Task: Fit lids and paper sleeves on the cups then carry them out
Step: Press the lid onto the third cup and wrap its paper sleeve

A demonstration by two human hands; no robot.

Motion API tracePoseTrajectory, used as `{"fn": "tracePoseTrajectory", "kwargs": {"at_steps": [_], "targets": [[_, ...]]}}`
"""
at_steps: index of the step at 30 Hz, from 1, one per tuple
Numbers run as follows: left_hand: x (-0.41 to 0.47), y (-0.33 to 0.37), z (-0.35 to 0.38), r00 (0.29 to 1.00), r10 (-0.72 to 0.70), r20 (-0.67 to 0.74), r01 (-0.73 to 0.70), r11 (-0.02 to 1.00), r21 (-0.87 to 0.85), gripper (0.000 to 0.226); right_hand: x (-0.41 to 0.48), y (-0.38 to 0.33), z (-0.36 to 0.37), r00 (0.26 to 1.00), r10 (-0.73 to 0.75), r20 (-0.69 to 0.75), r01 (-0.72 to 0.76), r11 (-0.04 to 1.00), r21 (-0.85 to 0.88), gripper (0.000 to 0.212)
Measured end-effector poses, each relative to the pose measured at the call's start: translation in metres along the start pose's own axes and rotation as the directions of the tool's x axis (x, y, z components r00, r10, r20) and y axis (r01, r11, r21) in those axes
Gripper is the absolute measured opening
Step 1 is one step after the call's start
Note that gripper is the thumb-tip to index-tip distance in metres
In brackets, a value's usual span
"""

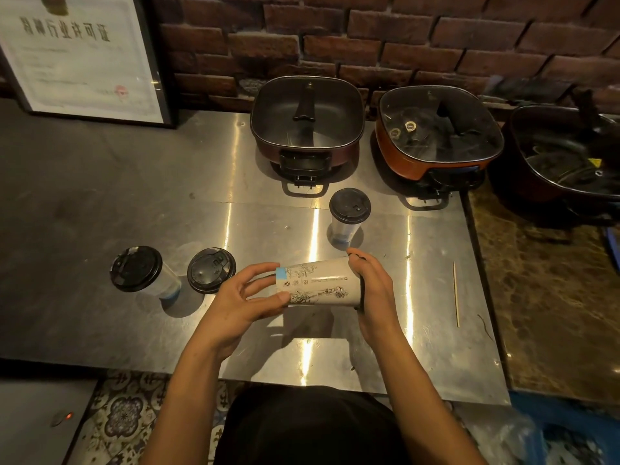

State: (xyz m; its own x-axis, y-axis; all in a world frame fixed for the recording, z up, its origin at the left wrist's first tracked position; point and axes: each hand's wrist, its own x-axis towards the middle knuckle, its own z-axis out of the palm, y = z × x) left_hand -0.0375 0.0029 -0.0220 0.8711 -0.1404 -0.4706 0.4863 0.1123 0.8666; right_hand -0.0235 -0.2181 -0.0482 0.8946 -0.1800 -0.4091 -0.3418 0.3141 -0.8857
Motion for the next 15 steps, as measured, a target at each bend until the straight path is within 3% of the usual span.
{"fn": "tracePoseTrajectory", "kwargs": {"at_steps": [8,11,15], "targets": [[-0.004,0.005,0.004,0.999,0.047,-0.026,-0.045,0.997,0.066,0.054,0.001,0.006,0.001,1.0,0.011,-0.003,-0.011,0.998,0.066,0.034],[-0.007,0.015,0.016,0.989,0.125,-0.082,-0.116,0.987,0.109,0.056,-0.001,0.011,0.003,0.998,0.053,-0.027,-0.044,0.964,0.263,0.033],[-0.012,0.03,0.053,0.955,0.285,-0.085,-0.247,0.92,0.303,0.067,-0.007,0.014,0.011,0.978,0.207,-0.023,-0.152,0.785,0.601,0.035]]}}
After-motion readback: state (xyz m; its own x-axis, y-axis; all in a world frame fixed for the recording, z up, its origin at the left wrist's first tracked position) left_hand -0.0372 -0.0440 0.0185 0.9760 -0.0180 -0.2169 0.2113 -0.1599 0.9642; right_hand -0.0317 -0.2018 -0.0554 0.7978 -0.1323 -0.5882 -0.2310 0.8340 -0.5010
